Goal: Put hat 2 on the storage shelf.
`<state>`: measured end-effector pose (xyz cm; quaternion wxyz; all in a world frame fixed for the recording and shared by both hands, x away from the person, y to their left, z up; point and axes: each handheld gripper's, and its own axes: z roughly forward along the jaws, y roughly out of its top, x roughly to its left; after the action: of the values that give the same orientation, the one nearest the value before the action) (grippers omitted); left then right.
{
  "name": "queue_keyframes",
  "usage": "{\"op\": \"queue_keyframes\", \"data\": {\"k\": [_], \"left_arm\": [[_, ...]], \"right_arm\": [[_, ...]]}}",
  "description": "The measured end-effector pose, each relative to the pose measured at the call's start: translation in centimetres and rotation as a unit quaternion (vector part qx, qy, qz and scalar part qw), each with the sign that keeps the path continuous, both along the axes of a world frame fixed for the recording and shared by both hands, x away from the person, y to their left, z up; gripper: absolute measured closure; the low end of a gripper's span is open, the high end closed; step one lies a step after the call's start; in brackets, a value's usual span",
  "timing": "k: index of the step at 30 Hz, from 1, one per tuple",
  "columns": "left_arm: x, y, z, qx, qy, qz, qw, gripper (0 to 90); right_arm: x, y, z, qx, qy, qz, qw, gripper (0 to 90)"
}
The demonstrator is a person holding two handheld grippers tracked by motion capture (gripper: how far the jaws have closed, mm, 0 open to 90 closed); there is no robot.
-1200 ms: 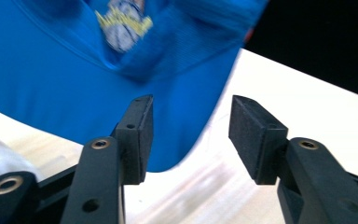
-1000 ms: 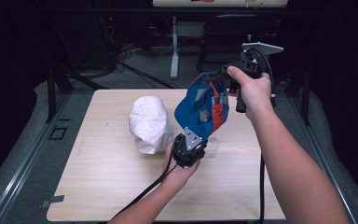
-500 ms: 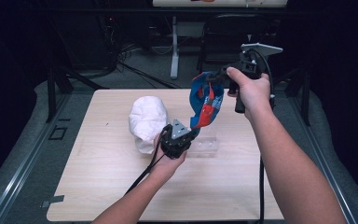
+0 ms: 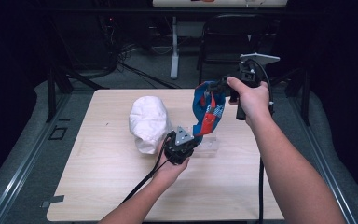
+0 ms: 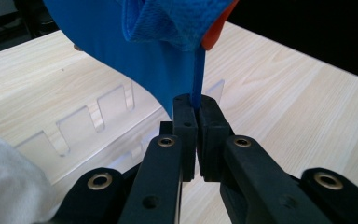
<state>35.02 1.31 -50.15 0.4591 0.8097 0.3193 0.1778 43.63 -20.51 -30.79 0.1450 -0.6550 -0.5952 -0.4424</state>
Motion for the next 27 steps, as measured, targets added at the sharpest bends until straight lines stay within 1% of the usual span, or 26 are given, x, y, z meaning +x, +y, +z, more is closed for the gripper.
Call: {"op": "queue_keyframes", "data": {"k": [1,3,5,8,9,10,13,15,17,19,22,23,24,25,27], "left_arm": [[-0.1,0.1,-0.1,0.001,0.000,0.003,1.0000,88.0],[-0.1,0.3,-0.3,0.001,0.008,0.007,0.9999,88.0],[-0.4,0.3,-0.4,0.004,0.005,0.011,0.9999,88.0],[-0.7,-0.1,-0.9,0.019,0.013,0.010,0.9997,88.1],[-0.7,-0.3,-1.1,0.025,0.015,0.008,0.9995,88.0],[-0.7,-0.4,-1.4,0.028,0.017,0.006,0.9994,88.0],[-0.5,-0.6,-1.8,0.039,0.015,0.011,0.9991,87.9],[-0.4,-0.6,-2.2,0.042,0.018,0.010,0.9989,87.8],[-0.5,-0.6,-2.4,0.039,0.019,0.014,0.9990,87.7],[-0.5,-0.6,-2.4,0.037,0.020,0.017,0.9990,87.3],[-0.7,-0.3,-2.3,0.029,0.015,0.021,0.9993,78.3],[-0.9,-0.1,-2.2,0.026,0.014,0.021,0.9993,76.0],[-1.0,0.0,-2.1,0.025,0.011,0.022,0.9994,71.2],[-1.2,0.3,-2.0,0.022,0.008,0.022,0.9995,71.2],[-1.6,0.8,-1.7,0.004,0.016,0.020,0.9997,67.9]], "right_arm": [[0.0,0.0,-0.1,-0.003,0.001,0.004,1.0000,79.7],[0.0,0.0,-0.3,-0.004,0.004,0.003,1.0000,79.7],[0.0,0.1,-0.5,-0.008,0.006,0.005,0.9999,79.7],[0.0,0.3,-0.7,-0.009,0.008,0.007,0.9999,79.7],[0.0,0.2,-0.8,-0.012,0.010,0.010,0.9998,79.6],[0.1,0.3,-1.0,-0.025,0.012,0.011,0.9996,79.6],[0.2,0.2,-1.2,-0.032,0.012,0.010,0.9994,79.6],[0.2,0.1,-1.4,-0.033,0.013,0.007,0.9993,79.5],[0.2,0.0,-1.8,-0.040,0.015,0.010,0.9990,79.5],[0.1,-0.1,-2.2,-0.041,0.017,0.009,0.9990,79.5],[0.0,-0.3,-2.5,-0.045,0.016,0.002,0.9988,79.4],[0.0,-0.4,-2.5,-0.047,0.016,0.004,0.9988,79.4],[0.0,-0.6,-2.6,-0.054,0.015,0.003,0.9984,78.7],[0.0,-0.6,-2.6,-0.054,0.015,0.003,0.9984,78.7],[0.0,-0.7,-2.6,-0.062,0.015,0.000,0.9979,76.7]]}}
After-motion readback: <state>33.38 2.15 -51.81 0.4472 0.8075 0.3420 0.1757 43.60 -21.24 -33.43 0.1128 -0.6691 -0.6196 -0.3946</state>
